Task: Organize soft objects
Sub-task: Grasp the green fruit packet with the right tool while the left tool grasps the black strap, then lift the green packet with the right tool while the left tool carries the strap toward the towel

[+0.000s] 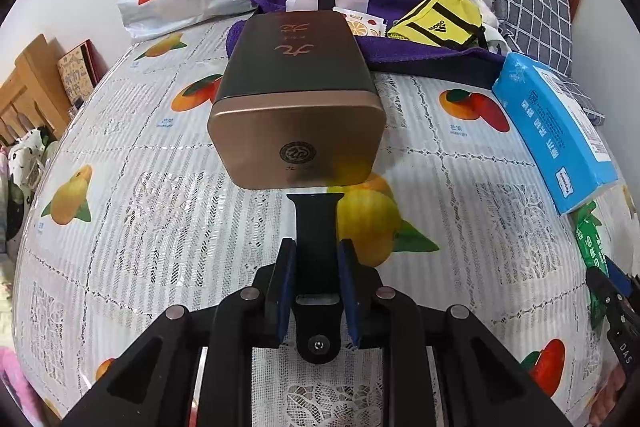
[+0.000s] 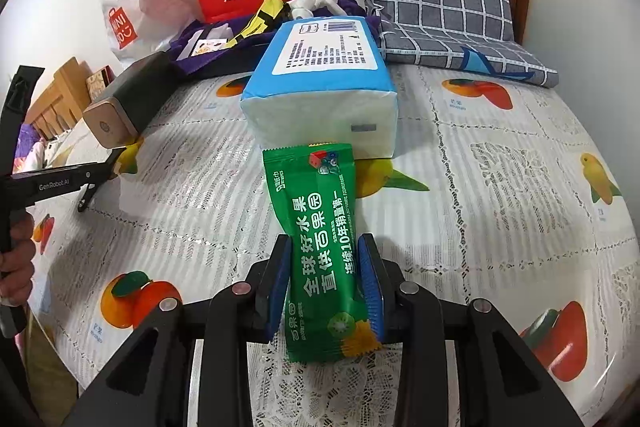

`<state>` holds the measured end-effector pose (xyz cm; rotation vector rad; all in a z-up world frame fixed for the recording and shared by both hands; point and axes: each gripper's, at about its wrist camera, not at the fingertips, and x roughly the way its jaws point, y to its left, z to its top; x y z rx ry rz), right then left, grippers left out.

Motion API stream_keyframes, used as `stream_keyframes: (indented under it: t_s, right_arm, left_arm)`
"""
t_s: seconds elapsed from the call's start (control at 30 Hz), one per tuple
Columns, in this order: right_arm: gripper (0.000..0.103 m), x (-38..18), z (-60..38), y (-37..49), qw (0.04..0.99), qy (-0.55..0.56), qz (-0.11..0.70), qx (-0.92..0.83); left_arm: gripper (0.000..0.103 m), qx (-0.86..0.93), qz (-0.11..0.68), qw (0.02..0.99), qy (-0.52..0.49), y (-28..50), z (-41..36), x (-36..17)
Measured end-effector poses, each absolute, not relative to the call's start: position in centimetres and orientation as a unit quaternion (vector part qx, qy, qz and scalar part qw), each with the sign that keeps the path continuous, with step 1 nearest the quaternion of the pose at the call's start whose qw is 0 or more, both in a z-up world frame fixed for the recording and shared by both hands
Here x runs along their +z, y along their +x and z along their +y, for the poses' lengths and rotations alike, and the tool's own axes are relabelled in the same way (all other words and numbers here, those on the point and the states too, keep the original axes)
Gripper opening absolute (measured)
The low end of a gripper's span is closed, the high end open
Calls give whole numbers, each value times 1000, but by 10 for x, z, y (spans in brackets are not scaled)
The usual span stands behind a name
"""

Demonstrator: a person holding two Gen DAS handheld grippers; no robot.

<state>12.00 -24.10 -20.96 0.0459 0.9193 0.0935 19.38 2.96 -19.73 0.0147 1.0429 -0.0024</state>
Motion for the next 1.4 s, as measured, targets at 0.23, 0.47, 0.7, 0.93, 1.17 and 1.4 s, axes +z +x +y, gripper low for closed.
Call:
stream_keyframes:
  t_s: [0.23,0.47,0.7,0.93,1.17,1.4]
  right_arm:
    - [21,-201,-244,124,888,31,455,50]
    - [21,-182,-241,120,894,32,443,60]
    - [20,-170,-240,110,895,32,439,69]
    - [20,-150,-240,97,904,27,422,71]
    - [20,-132,-241,95,911,29,404,72]
    - [20,-110,-240,98,918,26,390,74]
  left_arm:
    - [20,-2,515,857,-20,196,38,-190]
    - [20,-3,504,863,-25,184,45,-173]
    - [20,-6,490,871,-38,171,50,-156]
    - [20,-10,483,874,-51,158,56,-144]
    - [20,-4,466,883,-51,149,57,-124]
    - [20,0,449,892,-53,147,57,-102]
